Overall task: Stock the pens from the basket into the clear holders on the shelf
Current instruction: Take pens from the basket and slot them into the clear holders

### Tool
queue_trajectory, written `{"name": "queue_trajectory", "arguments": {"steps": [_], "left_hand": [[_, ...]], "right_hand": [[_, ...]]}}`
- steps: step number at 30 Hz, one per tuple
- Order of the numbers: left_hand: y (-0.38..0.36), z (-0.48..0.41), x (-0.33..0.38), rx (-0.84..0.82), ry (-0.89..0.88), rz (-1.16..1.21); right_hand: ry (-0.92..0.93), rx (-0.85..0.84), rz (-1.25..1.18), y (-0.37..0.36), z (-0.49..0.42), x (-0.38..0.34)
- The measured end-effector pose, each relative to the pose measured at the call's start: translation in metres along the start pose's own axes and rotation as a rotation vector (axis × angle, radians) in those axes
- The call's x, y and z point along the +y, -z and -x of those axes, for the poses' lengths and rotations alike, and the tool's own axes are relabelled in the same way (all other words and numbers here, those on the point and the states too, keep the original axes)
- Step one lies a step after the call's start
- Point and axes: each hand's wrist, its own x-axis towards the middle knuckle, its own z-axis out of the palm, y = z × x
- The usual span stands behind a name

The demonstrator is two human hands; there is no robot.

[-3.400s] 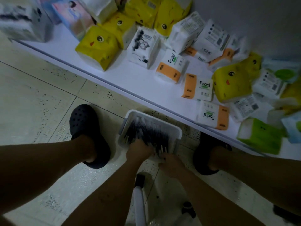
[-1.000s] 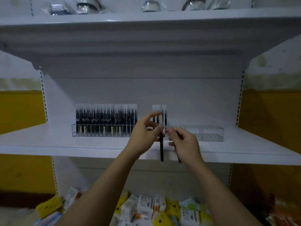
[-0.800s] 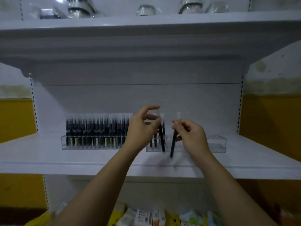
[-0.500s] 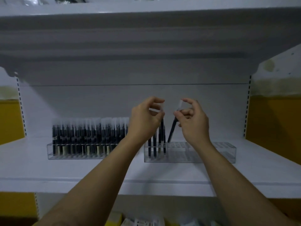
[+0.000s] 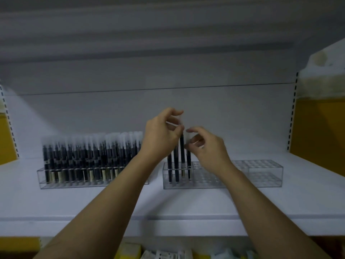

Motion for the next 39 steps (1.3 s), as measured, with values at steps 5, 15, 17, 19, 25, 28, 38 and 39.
{"name": "queue_trajectory", "arguments": {"steps": [5,15,17,19,25,28,38,39], "left_hand": [[0.006,-0.009,-0.002,-0.021,0.004,-0.085],[0.01,-0.002,-0.006,-0.103,0.1,-0.13],[0.006,0.003,-0.006,-0.116,0.085,-0.129],[-0.001,0.006,-0.004,-0.148,0.048,-0.17],[-0.013,0.001,-0.005,-0.181,0.006,-0.274],[-0.013,-0.003,-0.005,-0.2,0.007,-0.286],[-0.004,0.013,-0.012,-0.208,0.055,-0.45],[-0.003,0.015,-0.011,-0.205,0.03,-0.472]], "right_hand": [[0.078,-0.147,0.419,0.008,0.015,0.0],[-0.001,-0.247,0.437,0.013,0.018,-0.003],[-0.012,-0.254,0.452,0.012,0.018,-0.003],[-0.03,-0.26,0.457,0.012,0.018,-0.003],[-0.051,-0.283,0.486,0.012,0.019,-0.006],[-0.071,-0.29,0.48,0.013,0.019,-0.008],[-0.116,-0.353,0.399,0.017,0.022,-0.017],[-0.123,-0.351,0.389,0.017,0.023,-0.017]]}}
